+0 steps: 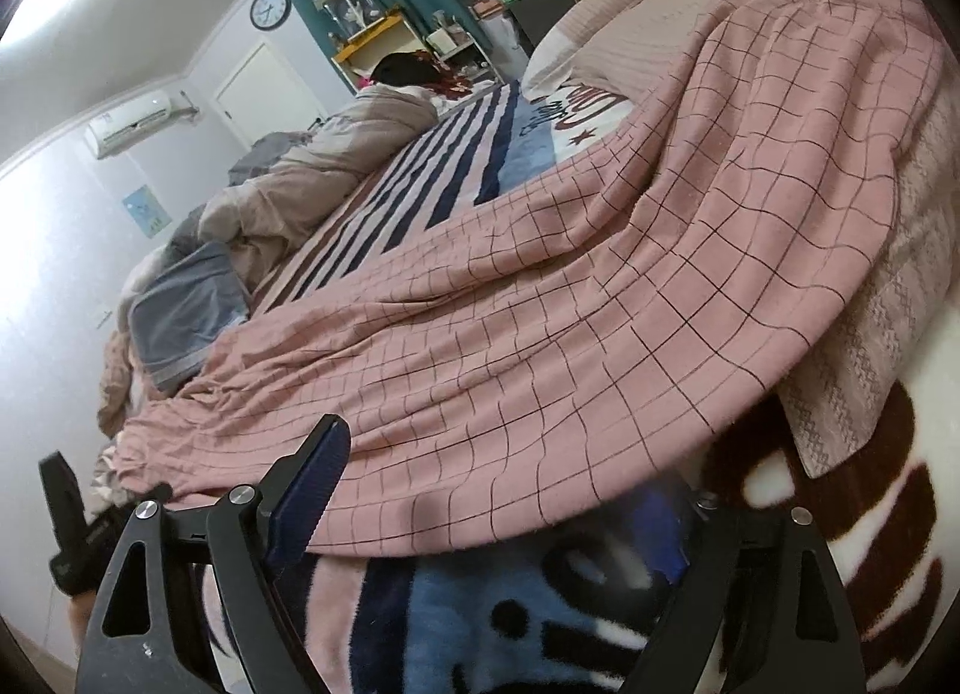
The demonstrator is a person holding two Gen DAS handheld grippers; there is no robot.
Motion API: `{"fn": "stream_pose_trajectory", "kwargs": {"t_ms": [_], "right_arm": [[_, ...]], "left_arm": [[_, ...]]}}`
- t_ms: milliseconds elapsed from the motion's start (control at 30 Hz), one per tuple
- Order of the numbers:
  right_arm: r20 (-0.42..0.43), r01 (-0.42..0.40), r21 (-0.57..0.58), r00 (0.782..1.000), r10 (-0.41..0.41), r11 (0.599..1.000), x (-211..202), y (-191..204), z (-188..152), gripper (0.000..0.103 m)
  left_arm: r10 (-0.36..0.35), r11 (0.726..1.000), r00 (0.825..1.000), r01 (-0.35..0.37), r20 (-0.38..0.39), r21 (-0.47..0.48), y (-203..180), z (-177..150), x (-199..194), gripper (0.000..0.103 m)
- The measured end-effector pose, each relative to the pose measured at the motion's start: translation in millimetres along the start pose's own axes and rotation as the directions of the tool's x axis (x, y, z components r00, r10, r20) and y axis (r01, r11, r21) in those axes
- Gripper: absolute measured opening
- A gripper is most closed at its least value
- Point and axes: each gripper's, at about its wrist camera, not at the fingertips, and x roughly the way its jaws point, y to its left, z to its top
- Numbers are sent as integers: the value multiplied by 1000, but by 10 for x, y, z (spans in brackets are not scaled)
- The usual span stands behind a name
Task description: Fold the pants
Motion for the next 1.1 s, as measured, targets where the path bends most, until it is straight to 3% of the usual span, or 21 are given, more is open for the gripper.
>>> {"fn": "stream_pose_trajectory", "kwargs": {"t_ms": [67,133,167,200,233,267,400,633,833,1100], "right_arm": [[1,21,-18,1000,-21,1000,26,32,10,73],[-3,52,-42,999,-52,998,56,64,21,51],[-6,68,-52,998,-68,996,73,69,25,45],[-7,80,-61,997,-80,995,84,68,27,33],[-7,92,-68,996,-92,993,92,72,31,17],[1,104,-74,995,-105,992,89,75,35,10],[42,110,-91,993,-107,990,16,107,99,4],[99,101,-183,992,-84,978,-117,340,301,3],[91,70,-252,995,-48,965,-98,463,663,2],[75,81,-318,995,-61,945,234,479,1316,2]], "left_arm": [[-19,1000,1000,19,2,-9,-36,47,57,85],[-12,1000,1000,12,-1,-12,-64,92,126,73],[-3,1000,1000,3,1,-13,-68,108,147,62],[12,1000,1000,-12,2,-12,-72,121,163,48],[27,1000,1000,-27,5,-8,-70,132,173,41],[33,999,999,-33,8,-3,-66,141,174,29],[39,999,999,-39,29,19,-36,172,81,9],[26,995,995,-35,100,90,-153,281,-163,5],[-4,985,990,-21,143,171,-304,641,-256,5],[-12,966,986,-32,167,256,-497,1301,81,5]]}}
